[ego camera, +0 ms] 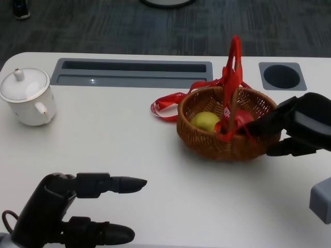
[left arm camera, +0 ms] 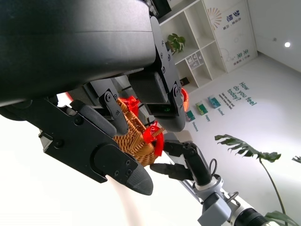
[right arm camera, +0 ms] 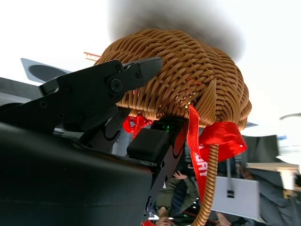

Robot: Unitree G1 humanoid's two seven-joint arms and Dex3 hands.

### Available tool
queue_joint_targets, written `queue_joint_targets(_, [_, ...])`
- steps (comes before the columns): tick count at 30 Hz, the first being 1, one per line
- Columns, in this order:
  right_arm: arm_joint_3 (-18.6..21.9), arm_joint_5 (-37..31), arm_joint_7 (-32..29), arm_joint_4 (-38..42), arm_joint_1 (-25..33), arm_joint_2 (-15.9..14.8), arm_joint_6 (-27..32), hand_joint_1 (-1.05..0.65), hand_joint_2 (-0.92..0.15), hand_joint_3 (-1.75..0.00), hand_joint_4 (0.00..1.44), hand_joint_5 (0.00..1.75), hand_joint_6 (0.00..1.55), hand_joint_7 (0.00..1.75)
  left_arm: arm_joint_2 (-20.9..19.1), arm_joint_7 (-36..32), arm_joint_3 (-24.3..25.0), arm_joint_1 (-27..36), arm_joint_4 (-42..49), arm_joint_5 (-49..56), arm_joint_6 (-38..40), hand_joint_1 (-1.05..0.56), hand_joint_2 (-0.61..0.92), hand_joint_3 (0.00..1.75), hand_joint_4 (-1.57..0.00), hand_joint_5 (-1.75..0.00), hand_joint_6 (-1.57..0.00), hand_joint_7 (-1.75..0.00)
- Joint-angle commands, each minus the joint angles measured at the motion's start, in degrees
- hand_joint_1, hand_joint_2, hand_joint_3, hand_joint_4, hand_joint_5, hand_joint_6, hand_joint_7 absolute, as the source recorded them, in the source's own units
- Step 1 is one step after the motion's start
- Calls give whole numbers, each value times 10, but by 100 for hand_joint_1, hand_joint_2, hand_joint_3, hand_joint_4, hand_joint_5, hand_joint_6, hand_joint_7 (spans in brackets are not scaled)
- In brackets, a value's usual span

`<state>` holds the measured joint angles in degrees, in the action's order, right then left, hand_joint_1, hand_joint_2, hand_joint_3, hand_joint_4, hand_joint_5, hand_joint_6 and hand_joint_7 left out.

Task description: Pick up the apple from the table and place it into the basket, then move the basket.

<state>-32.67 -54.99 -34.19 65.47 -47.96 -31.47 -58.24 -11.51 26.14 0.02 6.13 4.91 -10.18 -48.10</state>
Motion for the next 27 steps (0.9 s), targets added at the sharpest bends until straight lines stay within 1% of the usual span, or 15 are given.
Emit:
queue_joint_targets(1, [-10, -4, -17, 29, -26, 0, 26, -24, -92, -4, 106, 0, 94, 1, -2, -6, 5, 5, 5, -5, -11, -34, 73, 0, -108, 0, -100, 0])
queue_joint_targets(5, [-25, -12, -37, 54, -36, 7, 55, -26, -92, -4, 108, 1, 96, 1, -2, -7, 7, 5, 8, -4, -16, -34, 73, 0, -108, 0, -100, 0])
queue_joint_targets(7, [-31, -12, -35, 68, -40, 11, 75, -26, -92, -4, 108, 1, 96, 1, -1, -8, 8, 5, 9, -3, -19, -35, 73, 0, -109, 0, -100, 0])
queue_joint_targets(13, [-37, 1, 12, 104, -51, 24, 150, -26, -92, -5, 106, 0, 94, 0, 0, -6, 9, 2, 18, -7, -21, -36, 72, 0, -110, -1, -102, -1])
queue_joint_targets(19, [-36, 11, 68, 124, -63, 41, 227, -28, -92, -9, 104, 1, 91, 0, 1, -9, 10, 5, 17, 1, -27, -35, 71, 0, -111, -1, -103, -1])
queue_joint_targets(24, [-29, 27, 105, 132, -78, 53, 272, -25, -92, -7, 108, 2, 92, 0, 0, -12, 15, 9, 21, 7, -40, -36, 72, 0, -111, -1, -103, -1])
queue_joint_targets(27, [-26, 34, 125, 134, -86, 57, 295, -25, -92, -5, 106, 1, 90, 0, -3, -13, 17, 16, 17, 7, -40, -37, 72, 0, -111, -1, -103, -1])
